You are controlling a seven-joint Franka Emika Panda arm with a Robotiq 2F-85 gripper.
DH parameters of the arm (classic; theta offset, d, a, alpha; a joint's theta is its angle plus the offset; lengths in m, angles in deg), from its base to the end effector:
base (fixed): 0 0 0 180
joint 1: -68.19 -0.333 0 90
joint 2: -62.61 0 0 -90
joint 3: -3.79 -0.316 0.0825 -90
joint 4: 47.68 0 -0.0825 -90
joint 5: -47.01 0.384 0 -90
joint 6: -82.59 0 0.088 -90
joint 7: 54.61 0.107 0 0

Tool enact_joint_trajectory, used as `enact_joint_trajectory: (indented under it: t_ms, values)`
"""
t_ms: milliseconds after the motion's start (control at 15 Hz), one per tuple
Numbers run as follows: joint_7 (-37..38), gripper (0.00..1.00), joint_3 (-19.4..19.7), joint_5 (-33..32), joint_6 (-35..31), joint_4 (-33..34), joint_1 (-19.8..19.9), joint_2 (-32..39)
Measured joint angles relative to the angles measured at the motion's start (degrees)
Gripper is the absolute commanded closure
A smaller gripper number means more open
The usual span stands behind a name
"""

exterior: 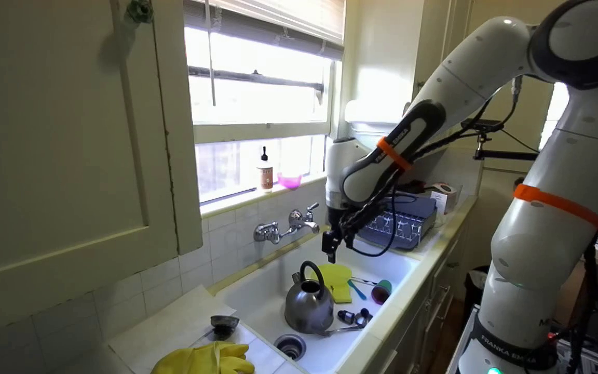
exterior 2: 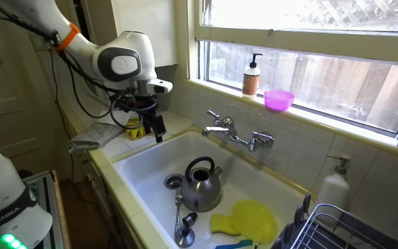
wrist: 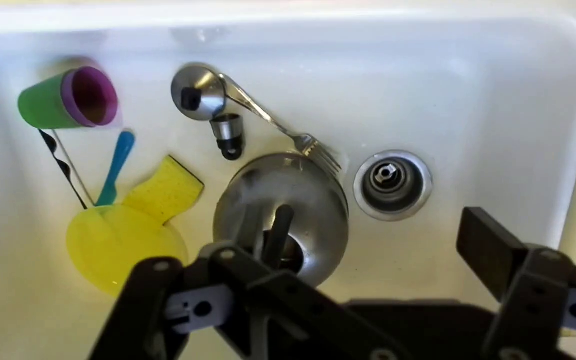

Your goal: Move the kettle to the left side of the sink then use the yellow sponge to wipe the yellow plate.

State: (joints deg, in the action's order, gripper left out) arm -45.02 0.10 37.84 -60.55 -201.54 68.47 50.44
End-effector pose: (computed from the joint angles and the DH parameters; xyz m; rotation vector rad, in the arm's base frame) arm 0.4067 0.0242 0.3041 3.0333 0.0271 0.0551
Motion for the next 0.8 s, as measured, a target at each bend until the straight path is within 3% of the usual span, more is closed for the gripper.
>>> enact_joint_trajectory:
  t_ms: [200, 400, 800]
  values:
    - [5.4, 0.00, -0.2, -3.4, -6.9, 3.4, 1.0, 10.3]
    - [10.4, 0.00, 1.6, -7.0, -8.0, 8.5, 1.0, 18.1]
    - [16.0, 0.00, 5.7, -8.5, -8.2, 15.6, -0.4, 25.4]
